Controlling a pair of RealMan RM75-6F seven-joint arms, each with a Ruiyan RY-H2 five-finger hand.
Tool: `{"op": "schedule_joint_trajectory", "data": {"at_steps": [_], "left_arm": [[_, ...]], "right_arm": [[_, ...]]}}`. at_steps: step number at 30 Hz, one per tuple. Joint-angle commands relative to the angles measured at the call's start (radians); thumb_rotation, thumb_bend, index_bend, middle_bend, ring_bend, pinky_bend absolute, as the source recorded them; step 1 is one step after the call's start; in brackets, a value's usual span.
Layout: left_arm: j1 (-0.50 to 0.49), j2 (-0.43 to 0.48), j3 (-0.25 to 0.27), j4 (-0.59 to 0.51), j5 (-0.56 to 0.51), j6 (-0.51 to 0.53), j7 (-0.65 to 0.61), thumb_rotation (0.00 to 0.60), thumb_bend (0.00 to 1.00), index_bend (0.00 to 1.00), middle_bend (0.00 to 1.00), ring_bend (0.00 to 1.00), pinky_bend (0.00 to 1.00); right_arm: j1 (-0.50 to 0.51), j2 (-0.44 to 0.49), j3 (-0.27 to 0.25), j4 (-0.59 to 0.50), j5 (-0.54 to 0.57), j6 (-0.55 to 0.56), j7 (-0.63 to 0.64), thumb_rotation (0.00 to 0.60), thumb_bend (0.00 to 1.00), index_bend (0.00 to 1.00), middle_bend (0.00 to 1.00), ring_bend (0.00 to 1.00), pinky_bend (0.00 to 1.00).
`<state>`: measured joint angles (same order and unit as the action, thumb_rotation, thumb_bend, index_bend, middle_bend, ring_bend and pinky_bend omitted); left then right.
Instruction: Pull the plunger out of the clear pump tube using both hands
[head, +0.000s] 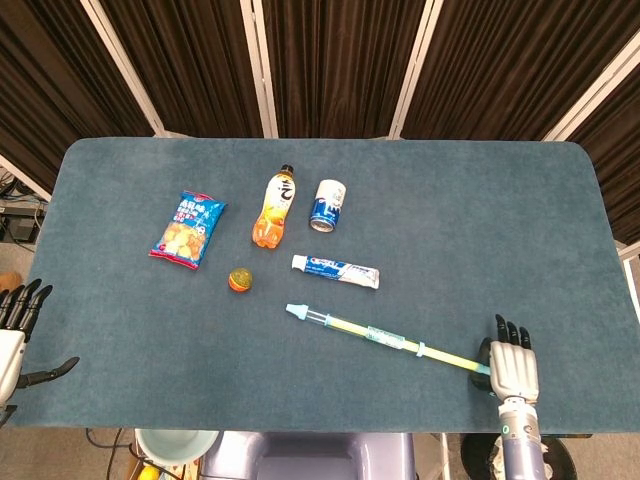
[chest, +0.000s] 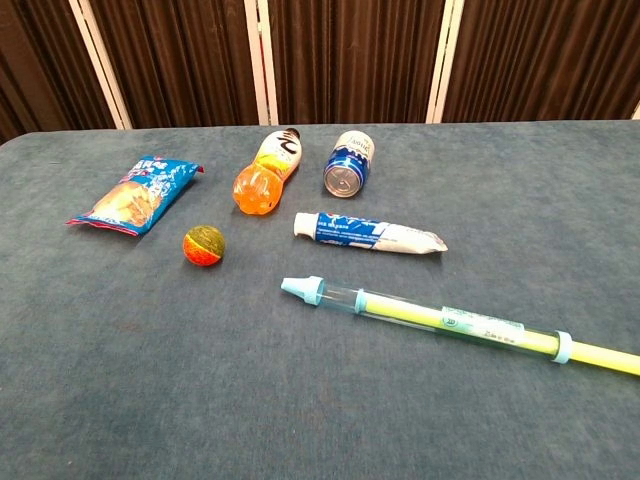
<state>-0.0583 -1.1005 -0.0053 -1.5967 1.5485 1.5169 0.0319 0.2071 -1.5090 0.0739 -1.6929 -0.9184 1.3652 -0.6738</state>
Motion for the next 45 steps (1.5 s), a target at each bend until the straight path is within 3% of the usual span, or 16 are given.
{"op": "schedule_joint_trajectory", "data": {"at_steps": [1, 7, 13, 20, 29, 36, 45], "left_arm": [[-0.001, 0.000, 0.000, 0.000, 0.000, -0.002, 0.000, 0.600, 0.07, 0.00, 0.00, 0.00, 0.02], [0.000, 0.001, 0.001, -0.003, -0.001, -0.004, -0.001, 0.600, 0.07, 0.00, 0.00, 0.00, 0.02], [-0.001, 0.003, 0.003, -0.007, 0.003, -0.005, -0.008, 0.600, 0.07, 0.00, 0.00, 0.00, 0.02], [-0.007, 0.005, 0.003, -0.016, 0.005, -0.016, -0.015, 0.600, 0.07, 0.00, 0.00, 0.00, 0.02], [-0.026, 0.018, 0.007, -0.058, 0.025, -0.037, -0.012, 0.600, 0.07, 0.01, 0.00, 0.00, 0.02], [-0.077, 0.074, -0.013, -0.162, 0.014, -0.102, 0.032, 0.600, 0.07, 0.11, 0.00, 0.00, 0.02], [-0.191, 0.119, -0.068, -0.265, -0.045, -0.245, 0.174, 0.600, 0.12, 0.24, 0.03, 0.00, 0.03]], "right_arm": [[0.003, -0.002, 0.003, 0.009, 0.011, -0.005, -0.003, 0.600, 0.33, 0.53, 0.04, 0.00, 0.00], [0.006, 0.006, -0.001, 0.000, 0.027, -0.012, -0.015, 0.600, 0.45, 0.63, 0.06, 0.00, 0.00], [0.008, 0.046, -0.015, -0.060, 0.019, -0.039, 0.002, 0.600, 0.49, 0.68, 0.07, 0.00, 0.00], [0.029, 0.199, -0.023, -0.202, -0.066, -0.158, 0.154, 0.600, 0.53, 0.71, 0.08, 0.00, 0.00], [0.059, 0.370, -0.024, -0.250, -0.199, -0.290, 0.383, 0.600, 0.57, 0.73, 0.09, 0.00, 0.00], [0.084, 0.415, -0.040, -0.235, -0.214, -0.375, 0.475, 0.600, 0.60, 0.74, 0.10, 0.00, 0.00], [0.099, 0.433, -0.052, -0.221, -0.254, -0.401, 0.532, 0.600, 0.63, 0.75, 0.10, 0.00, 0.00]]}}
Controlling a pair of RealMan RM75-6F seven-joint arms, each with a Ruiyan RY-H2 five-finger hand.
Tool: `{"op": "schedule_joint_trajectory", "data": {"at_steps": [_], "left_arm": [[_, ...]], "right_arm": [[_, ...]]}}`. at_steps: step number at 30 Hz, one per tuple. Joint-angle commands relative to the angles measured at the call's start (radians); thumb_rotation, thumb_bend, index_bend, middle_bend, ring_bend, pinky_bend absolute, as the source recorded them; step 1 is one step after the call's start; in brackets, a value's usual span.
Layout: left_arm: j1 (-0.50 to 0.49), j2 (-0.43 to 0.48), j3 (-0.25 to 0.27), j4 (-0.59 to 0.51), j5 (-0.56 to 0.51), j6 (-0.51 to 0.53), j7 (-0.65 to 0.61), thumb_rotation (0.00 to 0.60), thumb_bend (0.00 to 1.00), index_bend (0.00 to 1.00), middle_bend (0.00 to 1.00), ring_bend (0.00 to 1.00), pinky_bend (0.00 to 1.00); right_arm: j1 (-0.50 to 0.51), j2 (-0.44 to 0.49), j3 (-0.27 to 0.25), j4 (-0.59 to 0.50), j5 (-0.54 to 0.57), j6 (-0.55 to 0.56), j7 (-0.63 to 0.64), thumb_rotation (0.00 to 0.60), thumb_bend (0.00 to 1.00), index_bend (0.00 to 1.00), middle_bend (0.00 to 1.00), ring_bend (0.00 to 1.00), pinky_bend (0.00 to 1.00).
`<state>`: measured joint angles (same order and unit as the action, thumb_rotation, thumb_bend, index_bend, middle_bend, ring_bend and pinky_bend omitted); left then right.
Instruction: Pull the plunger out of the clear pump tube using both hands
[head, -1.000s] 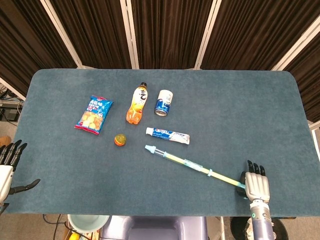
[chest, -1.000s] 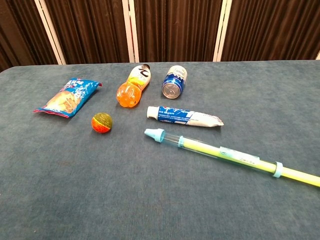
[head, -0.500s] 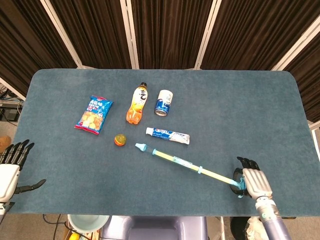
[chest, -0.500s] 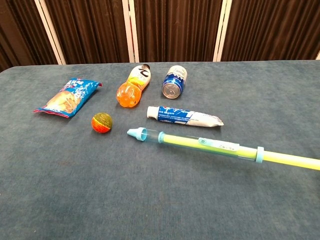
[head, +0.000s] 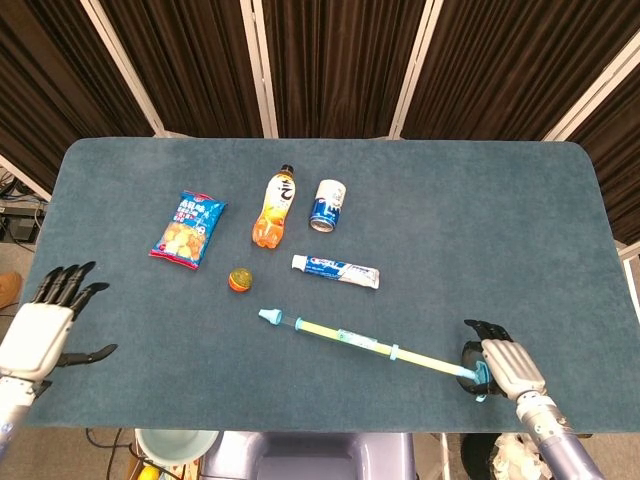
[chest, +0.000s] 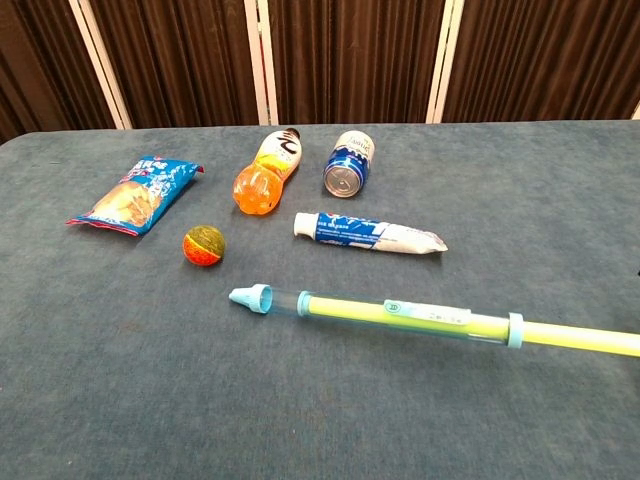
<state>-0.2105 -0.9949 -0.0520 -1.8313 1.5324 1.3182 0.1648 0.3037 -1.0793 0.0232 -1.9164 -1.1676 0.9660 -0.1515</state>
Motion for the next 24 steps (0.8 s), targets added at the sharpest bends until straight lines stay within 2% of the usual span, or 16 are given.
{"op": "schedule_joint_trajectory", "data": {"at_steps": [1, 9, 14, 24], "left_arm": [[-0.052, 0.013, -0.026, -0.038, -0.038, -0.064, 0.060, 0.600, 0.12, 0.25, 0.03, 0.00, 0.03], [-0.155, -0.040, -0.059, -0.054, -0.092, -0.179, 0.187, 0.600, 0.12, 0.30, 0.07, 0.00, 0.05], [-0.227, -0.133, -0.076, -0.033, -0.138, -0.237, 0.305, 0.600, 0.12, 0.31, 0.08, 0.00, 0.05], [-0.360, -0.330, -0.098, 0.054, -0.229, -0.337, 0.434, 0.600, 0.12, 0.33, 0.09, 0.00, 0.05]], "right_arm": [[0.004, 0.004, -0.002, 0.004, -0.007, -0.003, 0.015, 0.600, 0.63, 0.75, 0.10, 0.00, 0.00], [0.010, 0.010, -0.008, 0.012, -0.025, -0.013, 0.054, 0.600, 0.63, 0.75, 0.10, 0.00, 0.00], [0.013, 0.017, -0.012, 0.007, -0.037, -0.012, 0.075, 0.600, 0.64, 0.75, 0.10, 0.00, 0.00], [0.013, 0.033, -0.022, -0.002, -0.062, -0.007, 0.101, 0.600, 0.65, 0.75, 0.10, 0.00, 0.00]]}}
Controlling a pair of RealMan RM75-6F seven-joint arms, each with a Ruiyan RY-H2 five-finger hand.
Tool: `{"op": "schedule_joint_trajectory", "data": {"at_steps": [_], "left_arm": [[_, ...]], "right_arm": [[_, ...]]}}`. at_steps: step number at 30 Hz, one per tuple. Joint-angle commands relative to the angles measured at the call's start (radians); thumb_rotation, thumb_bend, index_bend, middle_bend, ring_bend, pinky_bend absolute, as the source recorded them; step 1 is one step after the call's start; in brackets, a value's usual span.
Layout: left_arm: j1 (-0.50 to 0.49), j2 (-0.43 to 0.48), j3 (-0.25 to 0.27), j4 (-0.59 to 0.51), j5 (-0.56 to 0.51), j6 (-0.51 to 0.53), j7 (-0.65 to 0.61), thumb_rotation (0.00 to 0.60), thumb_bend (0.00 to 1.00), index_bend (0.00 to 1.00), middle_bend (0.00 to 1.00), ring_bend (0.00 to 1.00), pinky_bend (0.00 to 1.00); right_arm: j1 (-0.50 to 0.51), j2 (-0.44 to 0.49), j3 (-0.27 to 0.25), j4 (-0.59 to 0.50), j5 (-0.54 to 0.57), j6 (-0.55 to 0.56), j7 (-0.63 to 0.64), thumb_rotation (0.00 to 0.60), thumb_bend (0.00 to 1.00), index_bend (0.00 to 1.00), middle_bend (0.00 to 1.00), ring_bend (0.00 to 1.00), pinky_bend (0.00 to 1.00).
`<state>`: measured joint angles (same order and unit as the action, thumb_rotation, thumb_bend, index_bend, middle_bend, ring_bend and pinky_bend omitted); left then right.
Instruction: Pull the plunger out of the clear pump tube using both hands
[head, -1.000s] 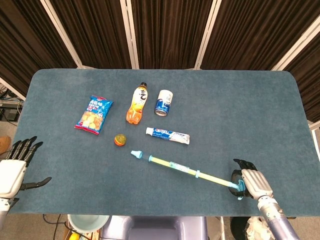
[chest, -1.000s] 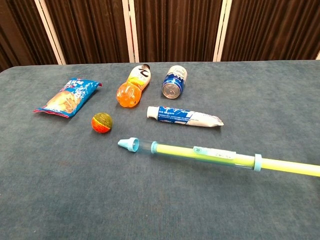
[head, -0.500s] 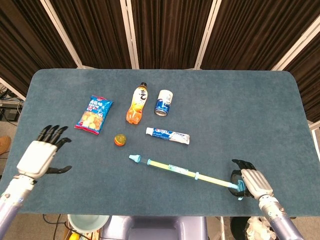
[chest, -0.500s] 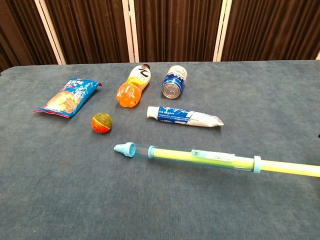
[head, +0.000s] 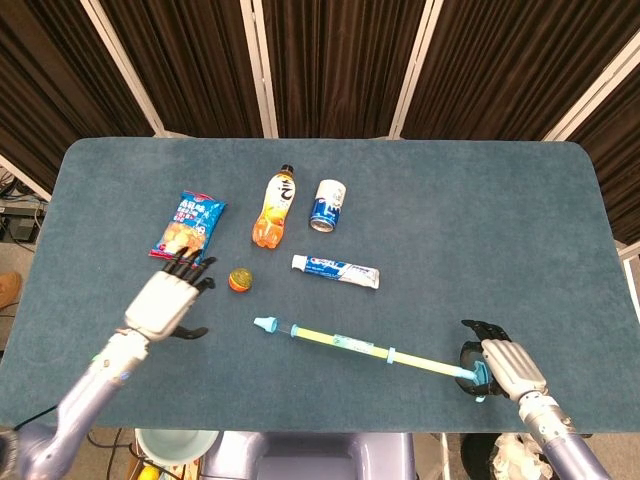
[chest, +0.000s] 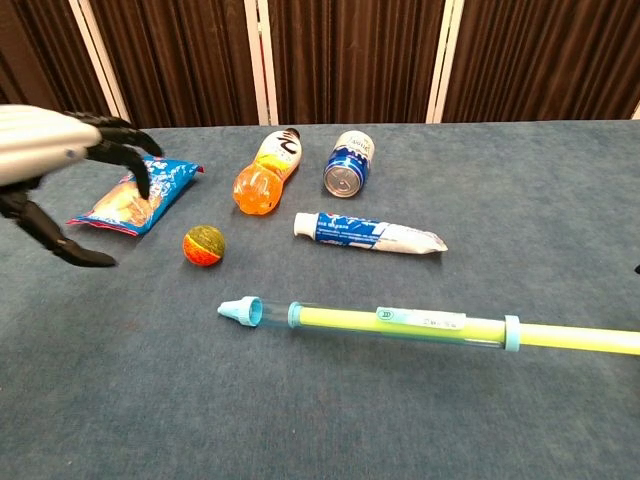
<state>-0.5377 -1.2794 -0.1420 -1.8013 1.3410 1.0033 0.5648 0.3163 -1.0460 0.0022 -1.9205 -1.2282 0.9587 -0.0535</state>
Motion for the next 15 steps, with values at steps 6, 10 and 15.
{"op": "schedule_joint_trajectory", "data": {"at_steps": [6, 10, 15], "left_arm": [[-0.066, -0.107, -0.006, 0.044, -0.086, -0.034, 0.072, 0.600, 0.12, 0.34, 0.09, 0.00, 0.05], [-0.084, -0.145, -0.004, 0.056, -0.113, -0.034, 0.085, 0.600, 0.12, 0.35, 0.09, 0.00, 0.05], [-0.106, -0.187, 0.006, 0.067, -0.133, -0.031, 0.102, 0.600, 0.14, 0.38, 0.09, 0.00, 0.05]], "right_arm": [[0.004, -0.001, -0.002, 0.005, -0.001, 0.001, 0.011, 0.600, 0.65, 0.75, 0.10, 0.00, 0.00], [0.004, 0.001, -0.003, 0.005, -0.004, 0.003, 0.017, 0.600, 0.66, 0.75, 0.10, 0.00, 0.00], [0.004, 0.001, -0.005, 0.004, -0.005, 0.008, 0.020, 0.600, 0.66, 0.75, 0.10, 0.00, 0.00]]}}
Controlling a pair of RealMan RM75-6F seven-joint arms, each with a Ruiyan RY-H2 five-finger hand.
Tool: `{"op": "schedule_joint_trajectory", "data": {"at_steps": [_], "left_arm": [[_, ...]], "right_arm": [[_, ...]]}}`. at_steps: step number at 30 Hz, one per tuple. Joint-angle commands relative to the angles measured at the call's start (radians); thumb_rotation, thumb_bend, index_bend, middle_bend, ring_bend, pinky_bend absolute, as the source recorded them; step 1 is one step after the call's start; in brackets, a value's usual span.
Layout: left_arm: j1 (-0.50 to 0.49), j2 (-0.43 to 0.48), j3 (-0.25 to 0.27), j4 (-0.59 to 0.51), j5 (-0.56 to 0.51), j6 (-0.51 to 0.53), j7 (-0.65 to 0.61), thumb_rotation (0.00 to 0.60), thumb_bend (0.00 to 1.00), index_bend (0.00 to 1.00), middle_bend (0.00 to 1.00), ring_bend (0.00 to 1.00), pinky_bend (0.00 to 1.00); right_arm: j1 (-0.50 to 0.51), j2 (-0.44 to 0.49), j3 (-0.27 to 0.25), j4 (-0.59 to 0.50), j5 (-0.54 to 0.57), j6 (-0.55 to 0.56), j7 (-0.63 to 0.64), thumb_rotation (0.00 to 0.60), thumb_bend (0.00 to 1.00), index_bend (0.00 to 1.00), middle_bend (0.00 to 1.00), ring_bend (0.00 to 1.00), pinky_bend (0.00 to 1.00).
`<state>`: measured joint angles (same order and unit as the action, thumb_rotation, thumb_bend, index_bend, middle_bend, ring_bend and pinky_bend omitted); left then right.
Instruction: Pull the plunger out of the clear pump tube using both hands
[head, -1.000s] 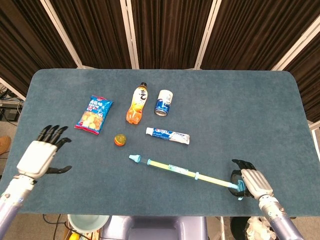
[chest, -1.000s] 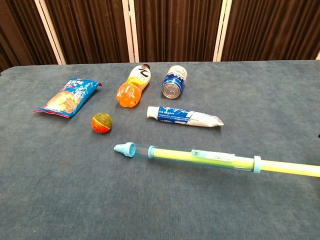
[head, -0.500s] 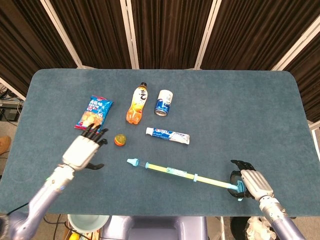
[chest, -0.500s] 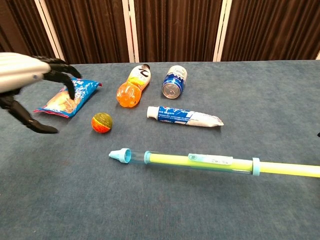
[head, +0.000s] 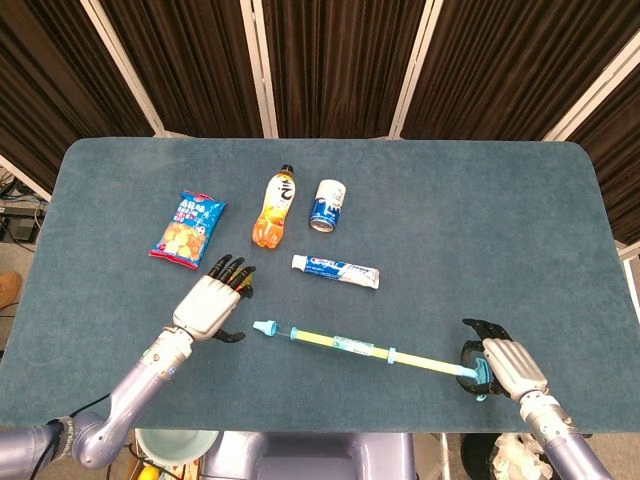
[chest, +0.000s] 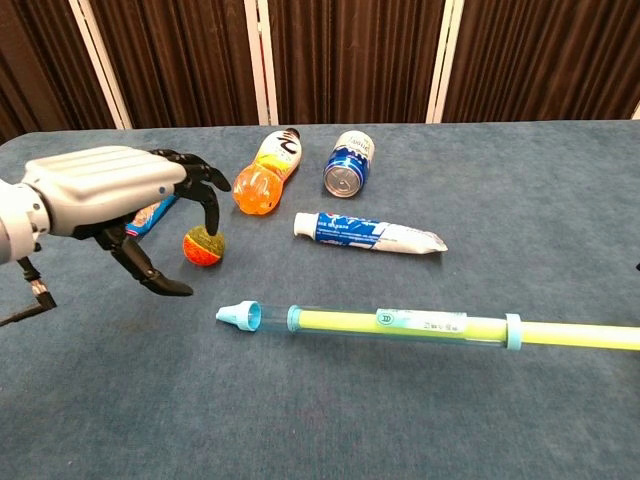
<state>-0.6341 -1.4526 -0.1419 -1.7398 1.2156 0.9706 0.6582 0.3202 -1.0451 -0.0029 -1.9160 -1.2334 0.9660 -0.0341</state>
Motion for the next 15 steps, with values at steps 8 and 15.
{"op": "schedule_joint_trajectory", "data": {"at_steps": [8, 15], "left_arm": [[-0.040, -0.085, 0.025, 0.053, -0.044, -0.005, 0.028, 0.600, 0.16, 0.38, 0.09, 0.00, 0.05], [-0.059, -0.133, 0.035, 0.093, -0.063, -0.001, 0.039, 0.600, 0.16, 0.39, 0.09, 0.00, 0.05]], "right_arm": [[0.003, -0.001, -0.002, 0.002, 0.004, 0.003, 0.004, 0.600, 0.66, 0.75, 0.10, 0.00, 0.00], [0.005, 0.003, -0.002, 0.001, 0.007, 0.002, 0.013, 0.600, 0.66, 0.75, 0.10, 0.00, 0.00]]}}
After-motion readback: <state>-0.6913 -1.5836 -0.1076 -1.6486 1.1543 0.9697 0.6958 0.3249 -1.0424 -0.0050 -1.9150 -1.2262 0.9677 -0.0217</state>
